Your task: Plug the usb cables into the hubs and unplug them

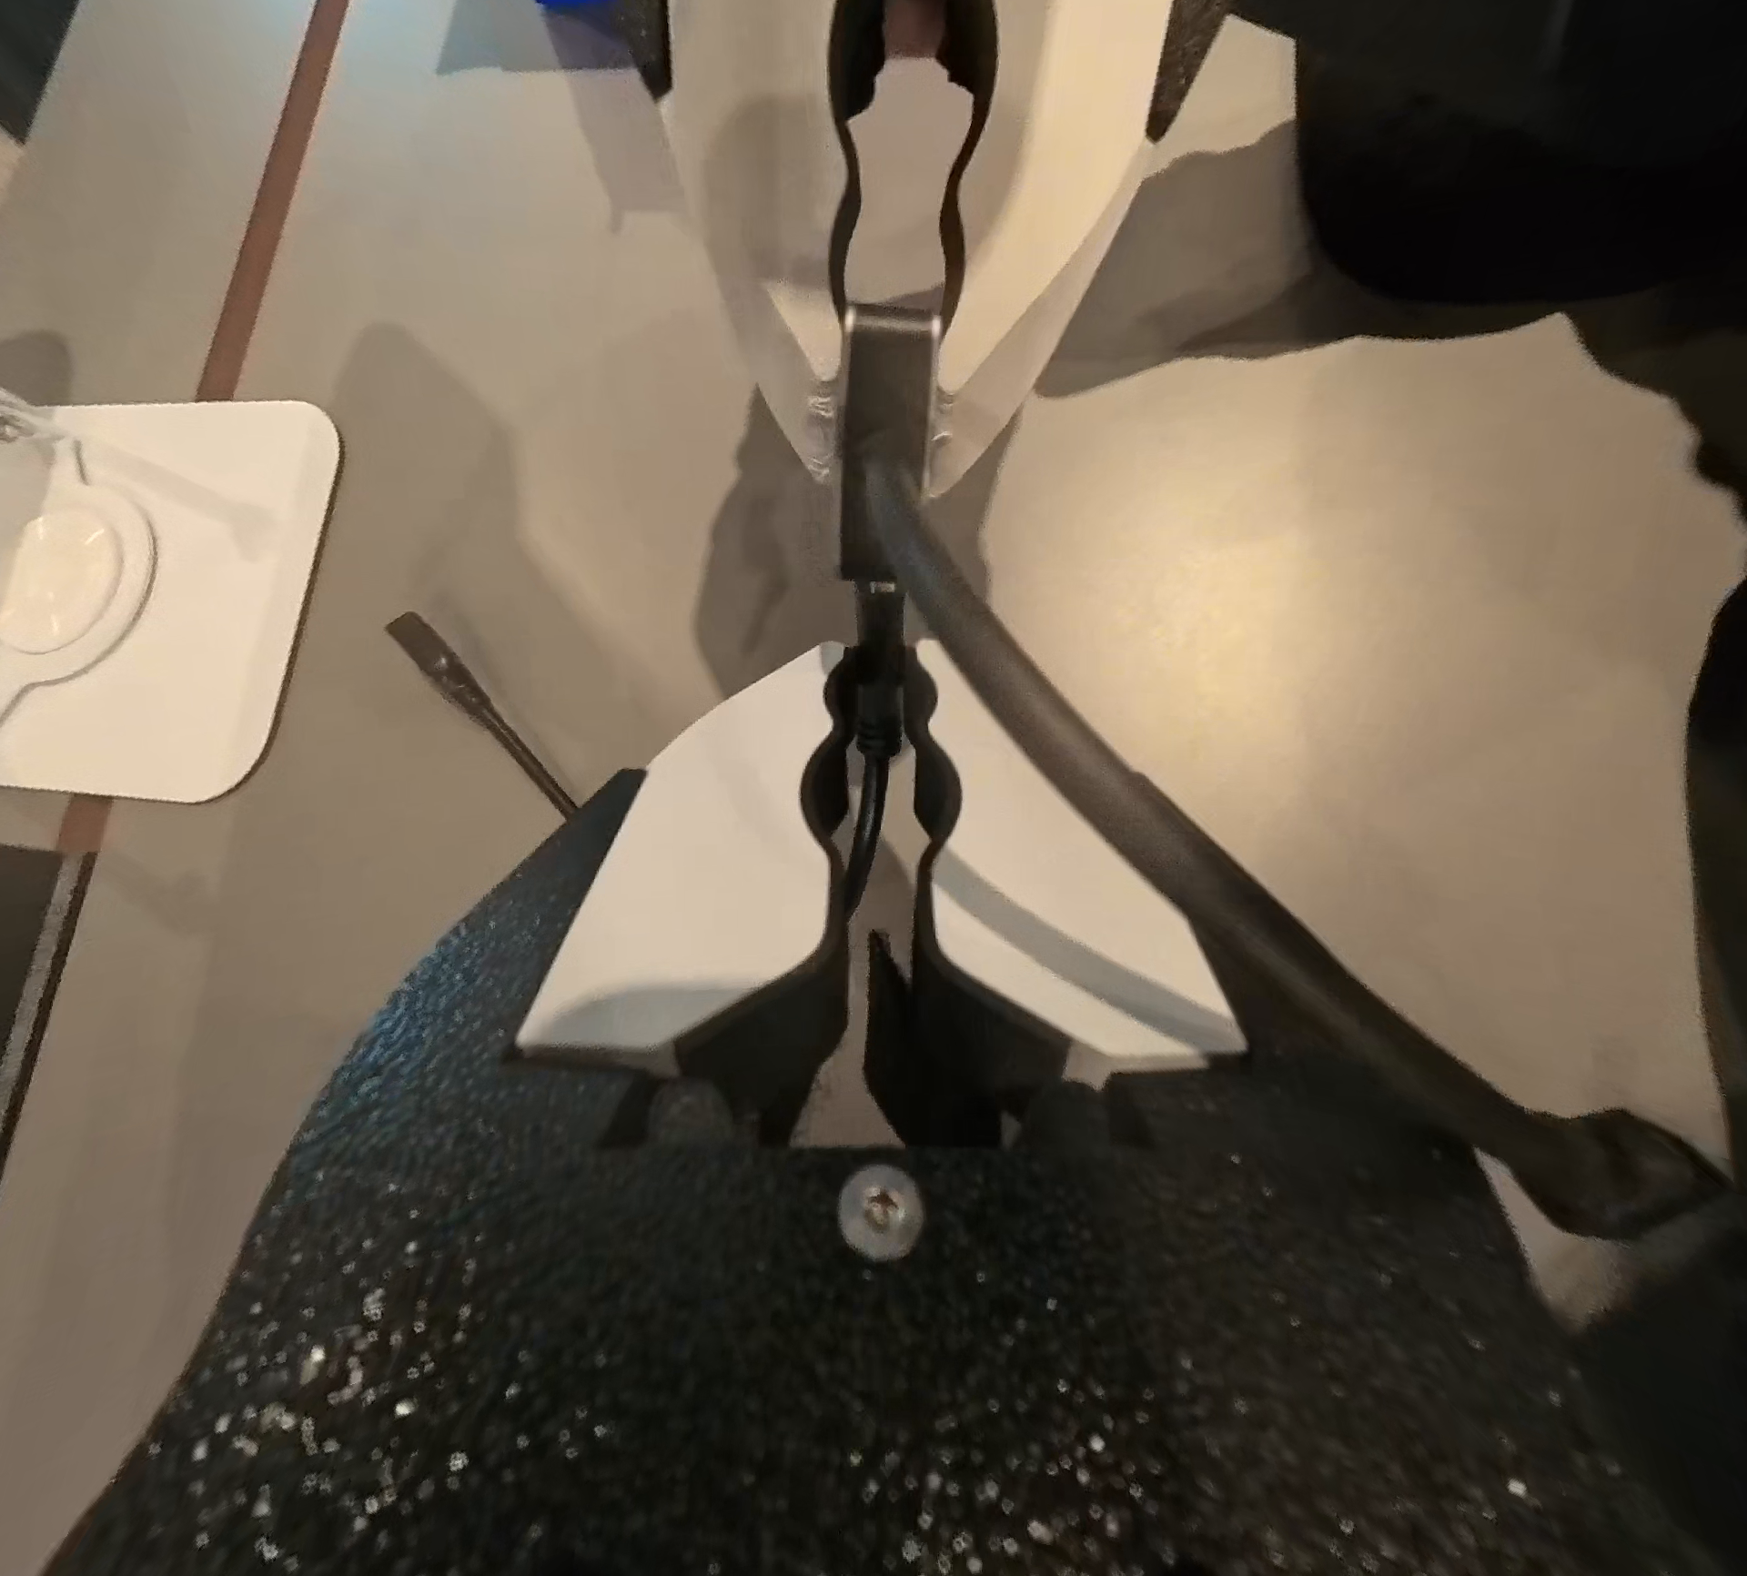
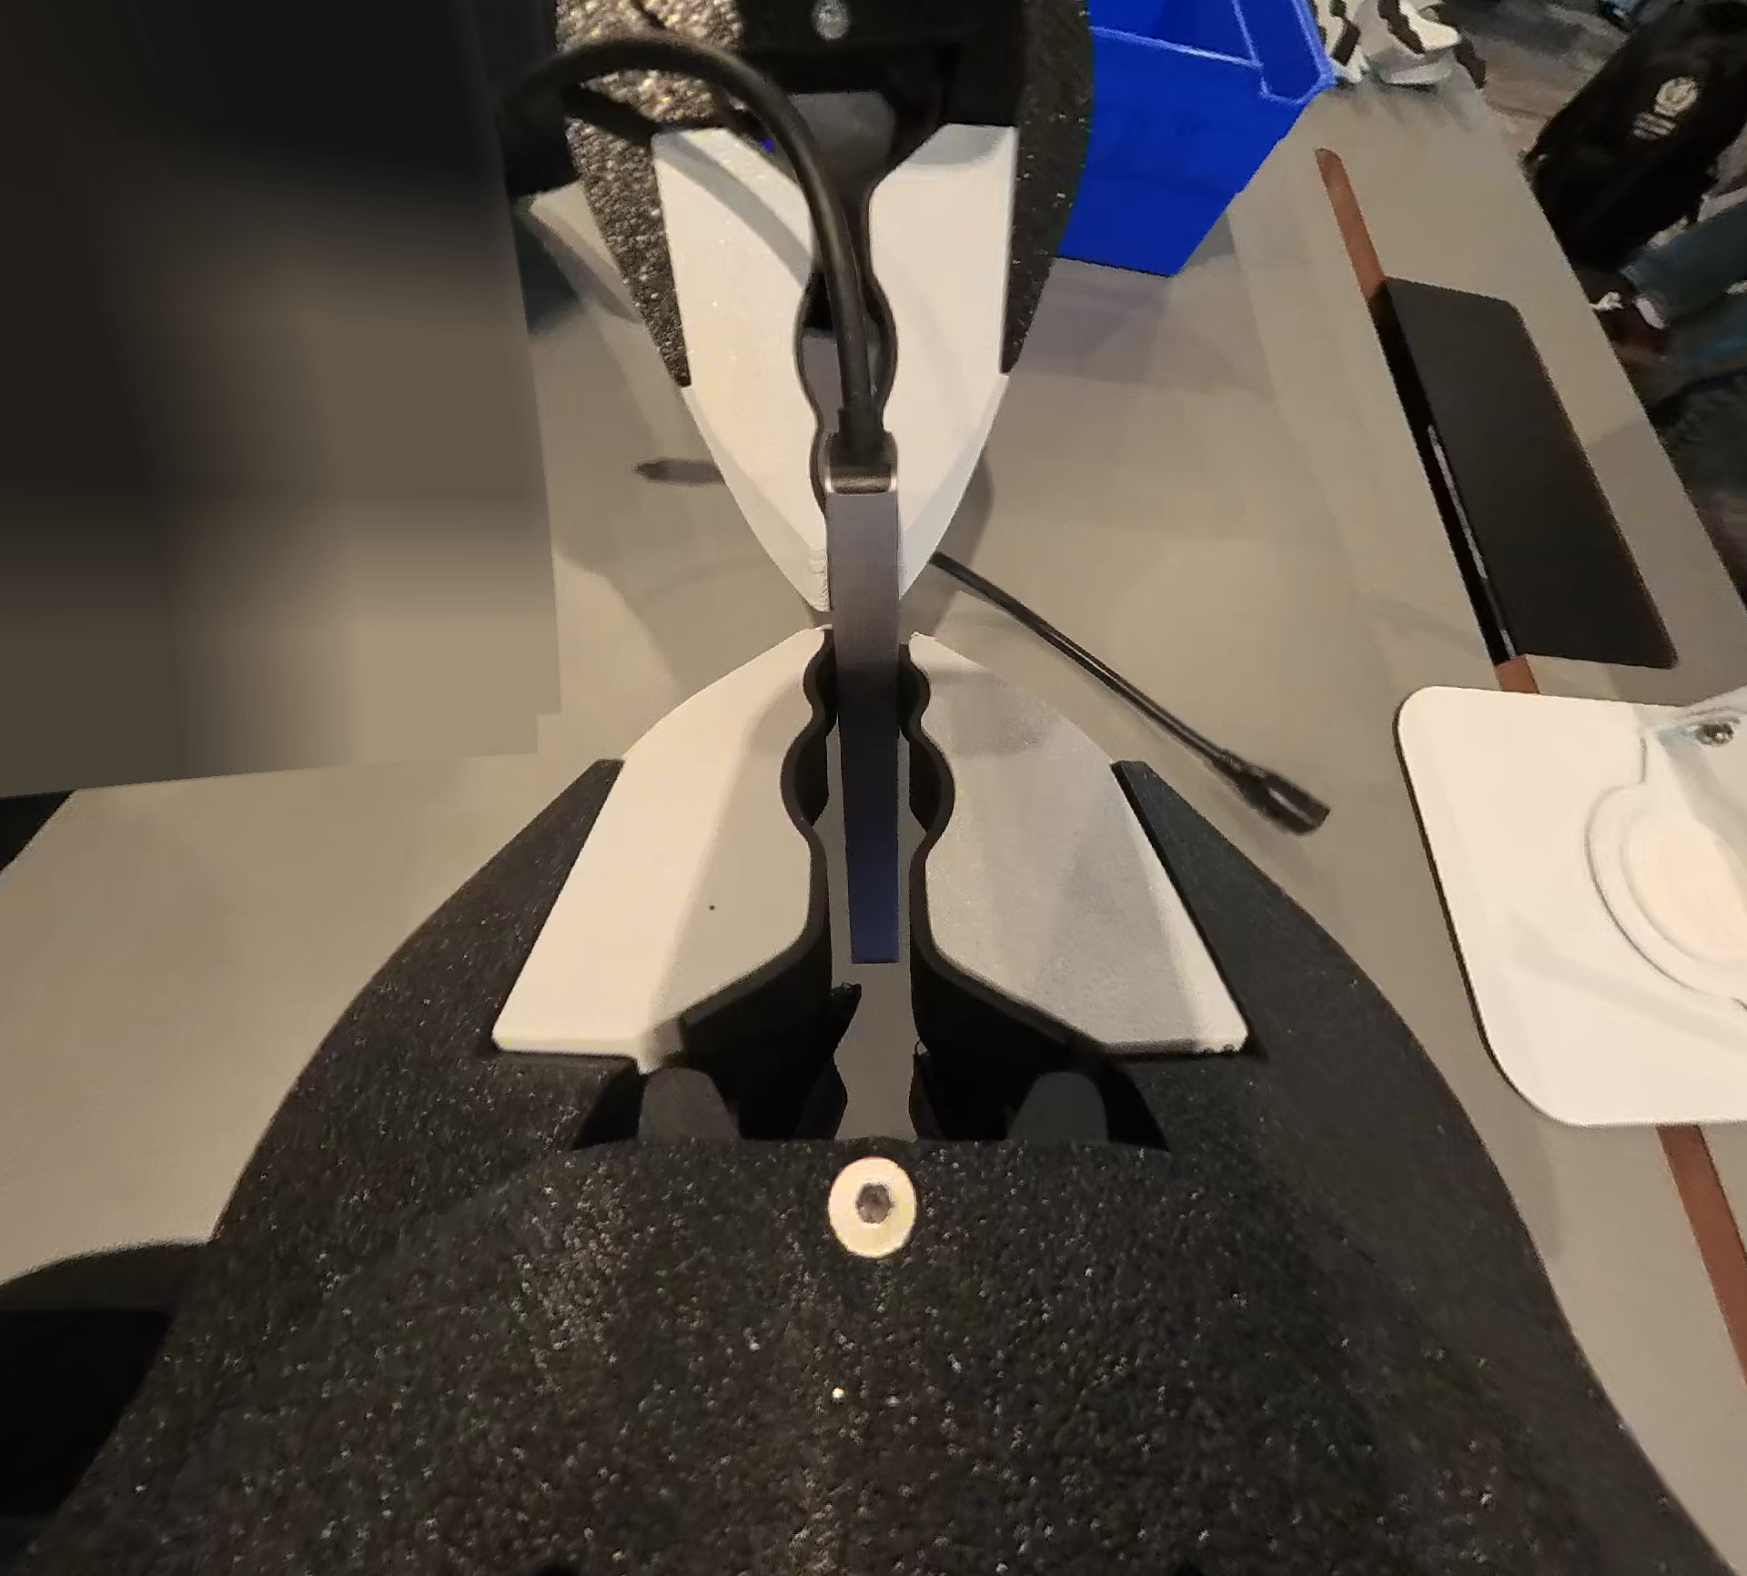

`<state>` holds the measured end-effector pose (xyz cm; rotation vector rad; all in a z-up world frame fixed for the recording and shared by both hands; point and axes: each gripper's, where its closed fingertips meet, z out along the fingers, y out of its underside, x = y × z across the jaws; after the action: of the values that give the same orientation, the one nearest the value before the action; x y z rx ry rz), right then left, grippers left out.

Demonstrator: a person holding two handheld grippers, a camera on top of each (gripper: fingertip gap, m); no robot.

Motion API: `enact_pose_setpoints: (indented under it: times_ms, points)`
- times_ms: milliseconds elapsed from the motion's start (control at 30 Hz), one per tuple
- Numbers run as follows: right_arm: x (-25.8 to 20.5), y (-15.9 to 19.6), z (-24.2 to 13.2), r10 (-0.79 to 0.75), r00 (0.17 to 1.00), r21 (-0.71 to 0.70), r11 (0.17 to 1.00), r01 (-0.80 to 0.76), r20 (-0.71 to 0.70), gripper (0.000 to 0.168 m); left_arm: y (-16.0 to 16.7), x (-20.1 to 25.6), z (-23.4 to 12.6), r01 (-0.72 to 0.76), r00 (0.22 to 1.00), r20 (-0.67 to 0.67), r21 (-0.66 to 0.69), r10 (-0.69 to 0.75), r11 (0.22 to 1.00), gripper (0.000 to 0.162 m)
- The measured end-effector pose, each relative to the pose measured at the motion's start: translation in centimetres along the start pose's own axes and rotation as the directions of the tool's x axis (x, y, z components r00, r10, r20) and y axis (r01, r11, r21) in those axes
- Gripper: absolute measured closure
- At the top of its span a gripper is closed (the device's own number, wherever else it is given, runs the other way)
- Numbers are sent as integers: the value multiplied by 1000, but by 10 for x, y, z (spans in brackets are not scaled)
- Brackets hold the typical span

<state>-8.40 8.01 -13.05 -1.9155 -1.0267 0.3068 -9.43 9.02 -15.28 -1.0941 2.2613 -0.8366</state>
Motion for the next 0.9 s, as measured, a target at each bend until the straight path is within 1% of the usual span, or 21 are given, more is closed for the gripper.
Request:
enact_pose_setpoints:
  times_ms: [33,167,300,433,533,633,767,833,900]
  points:
    - [-1,0,1,-8,1000,-5,1000,8,6,156,1,1,1,0,1000,-9,-3,0,1000,154]
    - [-1,1,3,-18,1000,-9,1000,18,0,156,2,-1,3,12,1000,-8,1,-12,1000,154]
    - [0,3,4,-7,1000,-3,1000,7,-3,156,2,-2,4,-29,999,26,-6,29,1000,154]
    - [4,2,4,-17,999,11,1000,17,-32,156,-1,-5,3,-35,998,47,14,34,999,154]
    - [3,3,6,-39,998,-2,999,39,-44,156,1,-6,6,-75,994,77,-9,76,997,155]
    - [1,-4,8,-40,999,42,998,42,-34,156,-3,-5,6,-69,996,60,31,67,997,155]
    - [2,-2,10,-49,998,21,999,50,-39,156,-1,-6,8,-86,994,71,18,84,996,155]
    - [5,-1,10,-29,999,40,999,30,-29,156,-2,-6,11,-44,998,51,47,42,998,154]
    - [10,-6,2,30,999,122,992,-26,-28,156,-10,-13,6,5,998,62,135,-13,991,153]
